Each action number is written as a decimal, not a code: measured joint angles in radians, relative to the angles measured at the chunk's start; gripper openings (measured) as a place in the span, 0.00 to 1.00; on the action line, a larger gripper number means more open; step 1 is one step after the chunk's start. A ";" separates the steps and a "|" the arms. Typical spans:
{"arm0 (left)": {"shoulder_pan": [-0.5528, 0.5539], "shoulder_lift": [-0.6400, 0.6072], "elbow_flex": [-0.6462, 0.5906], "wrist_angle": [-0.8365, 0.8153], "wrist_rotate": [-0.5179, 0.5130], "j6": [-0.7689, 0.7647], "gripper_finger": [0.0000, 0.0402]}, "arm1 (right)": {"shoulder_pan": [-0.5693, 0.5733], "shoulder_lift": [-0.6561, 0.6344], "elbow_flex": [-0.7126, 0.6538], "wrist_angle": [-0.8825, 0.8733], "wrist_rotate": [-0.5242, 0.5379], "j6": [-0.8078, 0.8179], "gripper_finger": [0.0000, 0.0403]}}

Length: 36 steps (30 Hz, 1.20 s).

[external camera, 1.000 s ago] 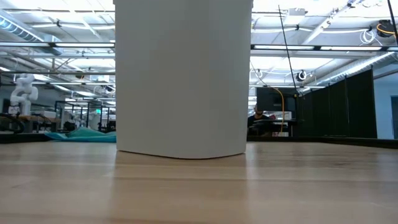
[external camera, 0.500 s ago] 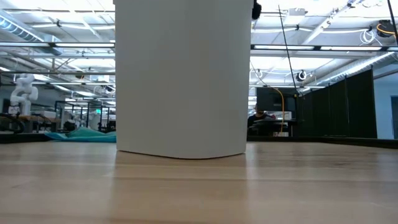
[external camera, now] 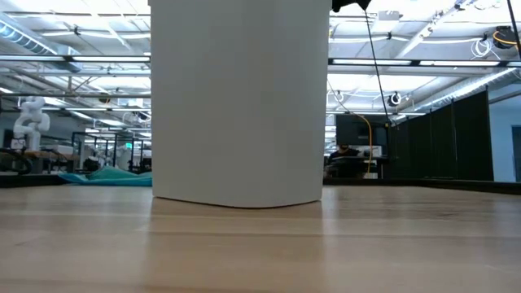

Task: Place trash/remove bag and relplace
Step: Remove the blue trash bag from the bin

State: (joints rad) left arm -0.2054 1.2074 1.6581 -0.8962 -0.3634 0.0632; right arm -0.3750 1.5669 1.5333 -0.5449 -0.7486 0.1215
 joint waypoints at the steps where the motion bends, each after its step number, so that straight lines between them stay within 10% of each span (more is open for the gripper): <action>1: 0.000 0.000 0.000 -0.004 0.000 -0.002 0.00 | 0.007 0.000 0.000 0.002 0.002 -0.001 0.42; 8: 0.000 0.000 0.000 -0.004 0.000 -0.004 0.00 | 0.089 -0.003 0.000 0.036 0.033 -0.018 0.04; 30: 0.000 0.000 0.000 -0.034 -0.071 -0.022 0.00 | 0.371 -0.007 0.439 -0.302 0.837 -0.197 0.00; 36: 0.000 0.000 0.000 -0.031 -0.007 -0.031 0.00 | 0.213 0.021 0.438 -0.457 0.719 -0.175 0.06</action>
State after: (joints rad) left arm -0.2058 1.2076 1.6581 -0.9274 -0.3701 0.0323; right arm -0.1623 1.5875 1.9717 -1.0019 -0.0292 -0.0538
